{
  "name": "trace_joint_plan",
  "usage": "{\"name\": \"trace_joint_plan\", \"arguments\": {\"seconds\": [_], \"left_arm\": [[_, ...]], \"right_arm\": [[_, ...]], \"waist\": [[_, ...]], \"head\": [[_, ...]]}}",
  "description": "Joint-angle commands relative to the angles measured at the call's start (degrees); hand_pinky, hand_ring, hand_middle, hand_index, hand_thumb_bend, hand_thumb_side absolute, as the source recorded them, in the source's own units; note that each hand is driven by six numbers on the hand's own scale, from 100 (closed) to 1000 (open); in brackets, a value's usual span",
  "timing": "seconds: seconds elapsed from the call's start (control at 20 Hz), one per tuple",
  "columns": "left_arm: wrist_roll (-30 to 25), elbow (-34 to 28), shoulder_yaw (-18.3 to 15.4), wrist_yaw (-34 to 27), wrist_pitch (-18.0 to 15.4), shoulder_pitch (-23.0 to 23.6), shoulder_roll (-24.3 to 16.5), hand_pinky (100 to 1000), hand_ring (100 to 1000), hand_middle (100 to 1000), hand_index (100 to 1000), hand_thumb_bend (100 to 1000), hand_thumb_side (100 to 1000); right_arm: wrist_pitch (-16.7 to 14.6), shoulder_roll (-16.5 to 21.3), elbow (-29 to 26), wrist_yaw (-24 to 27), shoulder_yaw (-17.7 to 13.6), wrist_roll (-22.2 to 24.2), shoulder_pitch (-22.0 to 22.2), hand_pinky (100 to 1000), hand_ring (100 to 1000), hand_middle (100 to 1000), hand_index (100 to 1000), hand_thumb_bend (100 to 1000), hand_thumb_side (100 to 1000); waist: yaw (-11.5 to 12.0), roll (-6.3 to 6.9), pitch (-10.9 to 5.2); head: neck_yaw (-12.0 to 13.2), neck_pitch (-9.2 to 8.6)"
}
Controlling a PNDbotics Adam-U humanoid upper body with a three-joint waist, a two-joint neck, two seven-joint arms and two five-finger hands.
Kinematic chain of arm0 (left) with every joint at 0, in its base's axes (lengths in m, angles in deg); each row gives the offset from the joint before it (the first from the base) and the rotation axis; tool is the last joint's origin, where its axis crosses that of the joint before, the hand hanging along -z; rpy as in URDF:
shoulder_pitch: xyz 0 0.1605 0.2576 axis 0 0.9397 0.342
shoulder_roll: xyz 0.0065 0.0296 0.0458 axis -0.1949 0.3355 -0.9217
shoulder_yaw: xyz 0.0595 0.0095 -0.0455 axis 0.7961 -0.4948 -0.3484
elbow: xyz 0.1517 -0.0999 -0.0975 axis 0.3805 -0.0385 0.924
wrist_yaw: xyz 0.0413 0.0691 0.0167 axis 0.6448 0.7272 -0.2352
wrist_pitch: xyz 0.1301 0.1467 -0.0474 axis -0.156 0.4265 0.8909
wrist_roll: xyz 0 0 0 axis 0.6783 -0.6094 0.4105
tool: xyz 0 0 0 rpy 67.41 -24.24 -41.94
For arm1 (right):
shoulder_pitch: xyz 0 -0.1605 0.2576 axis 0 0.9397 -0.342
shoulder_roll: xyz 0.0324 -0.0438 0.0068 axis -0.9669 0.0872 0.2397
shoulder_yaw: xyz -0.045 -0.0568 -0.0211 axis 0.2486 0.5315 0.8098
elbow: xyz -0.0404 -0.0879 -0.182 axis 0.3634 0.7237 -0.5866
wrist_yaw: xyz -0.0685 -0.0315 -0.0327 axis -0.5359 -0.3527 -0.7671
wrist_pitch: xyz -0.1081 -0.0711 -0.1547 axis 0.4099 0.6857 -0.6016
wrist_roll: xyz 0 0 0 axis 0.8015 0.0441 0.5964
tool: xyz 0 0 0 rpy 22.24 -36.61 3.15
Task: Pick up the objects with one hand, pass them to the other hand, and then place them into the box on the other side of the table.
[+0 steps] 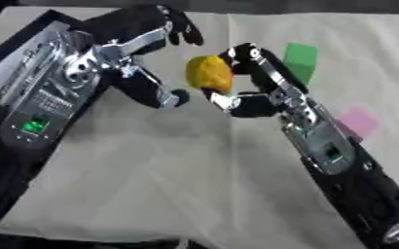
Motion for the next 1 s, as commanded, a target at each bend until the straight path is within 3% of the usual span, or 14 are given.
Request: {"name": "trace_joint_plan", "arguments": {"seconds": [0.05,0.55,1.0], "left_arm": [[-0.45,1.02,0.24,1.02,-0.89,-1.65,0.27,819,750,740,829,496,149],[3.98,4.1,0.73,0.2,-2.2,-1.89,1.19,803,726,700,801,433,144],[9.28,6.32,0.9,-2.05,-1.53,-1.89,1.82,766,654,617,714,309,164]], "right_arm": [[0.25,0.48,-1.5,1.07,-0.41,0.67,-1.04,415,699,317,483,279,100],[0.37,0.4,-1.8,4.26,0.02,3.92,-1.21,417,701,316,482,283,100],[0.17,0.26,-1.78,5.97,0.15,5.76,-1.17,416,704,315,482,284,100]], "waist": [[0.12,0.14,-0.77],[0.22,0.02,-0.51],[0.1,-0.04,-0.39]], "head": [[0.12,-0.33],[-0.04,-0.57],[0.04,-0.58]]}}
